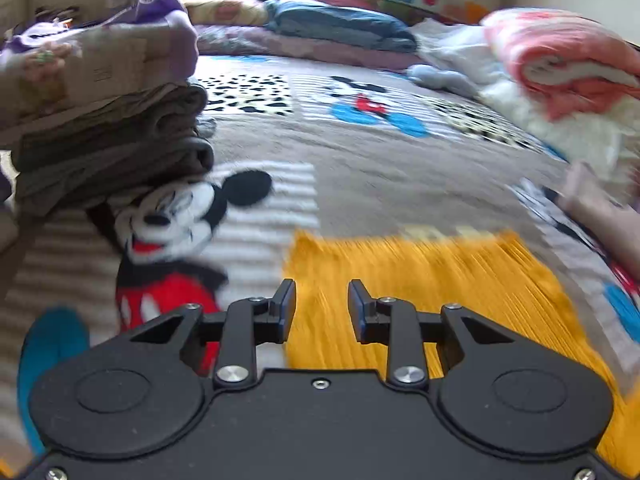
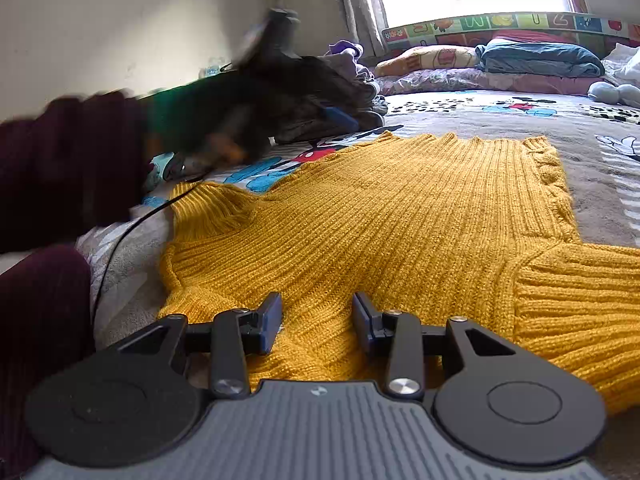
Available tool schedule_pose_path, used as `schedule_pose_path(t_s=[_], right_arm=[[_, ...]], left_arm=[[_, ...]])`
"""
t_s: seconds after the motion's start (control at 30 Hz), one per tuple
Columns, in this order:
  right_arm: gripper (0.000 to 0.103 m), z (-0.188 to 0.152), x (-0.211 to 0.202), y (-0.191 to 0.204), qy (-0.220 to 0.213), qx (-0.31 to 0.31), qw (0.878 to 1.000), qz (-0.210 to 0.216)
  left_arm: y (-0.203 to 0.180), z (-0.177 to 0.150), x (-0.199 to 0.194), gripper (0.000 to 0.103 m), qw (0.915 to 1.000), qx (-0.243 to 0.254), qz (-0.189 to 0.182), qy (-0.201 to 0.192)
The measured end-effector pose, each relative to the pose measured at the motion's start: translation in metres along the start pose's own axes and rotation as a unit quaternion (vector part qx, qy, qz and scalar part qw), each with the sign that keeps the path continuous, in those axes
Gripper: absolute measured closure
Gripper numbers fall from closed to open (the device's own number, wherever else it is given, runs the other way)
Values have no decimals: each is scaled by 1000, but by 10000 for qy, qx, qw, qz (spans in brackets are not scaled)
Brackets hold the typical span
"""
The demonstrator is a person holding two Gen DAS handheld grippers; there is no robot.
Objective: Fold clothes
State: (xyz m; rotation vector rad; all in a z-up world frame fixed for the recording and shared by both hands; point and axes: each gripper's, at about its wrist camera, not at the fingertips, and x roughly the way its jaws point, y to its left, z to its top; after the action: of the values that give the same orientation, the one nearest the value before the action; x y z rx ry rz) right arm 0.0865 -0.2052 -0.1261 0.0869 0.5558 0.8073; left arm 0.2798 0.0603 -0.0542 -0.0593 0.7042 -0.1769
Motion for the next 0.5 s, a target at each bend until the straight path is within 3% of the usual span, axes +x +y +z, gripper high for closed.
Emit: schedule_pose_path(t_s=[0.1,0.2,0.33,0.4,0.5], right_arm=[[63,0,-1,0,1,-7,10000,-3],[63,0,-1,1,-2,-24,10000,-16],[63,0,-3,6,-23,-112,9999,-81],[63,-1,-6,10,-47,-202,9997,-142],[62,0,-15,18,-129,-376,9990,-198]], left_arm=[[-8,-34,-23,75,9997,144,-137,107],[-4,-58,-7,74,9990,88,-9,430],[-6,-46,-25,74,9997,-139,-98,156],[-19,-46,-46,74,9997,5,-245,-34],[-41,-64,-75,73,9991,389,-78,-160]])
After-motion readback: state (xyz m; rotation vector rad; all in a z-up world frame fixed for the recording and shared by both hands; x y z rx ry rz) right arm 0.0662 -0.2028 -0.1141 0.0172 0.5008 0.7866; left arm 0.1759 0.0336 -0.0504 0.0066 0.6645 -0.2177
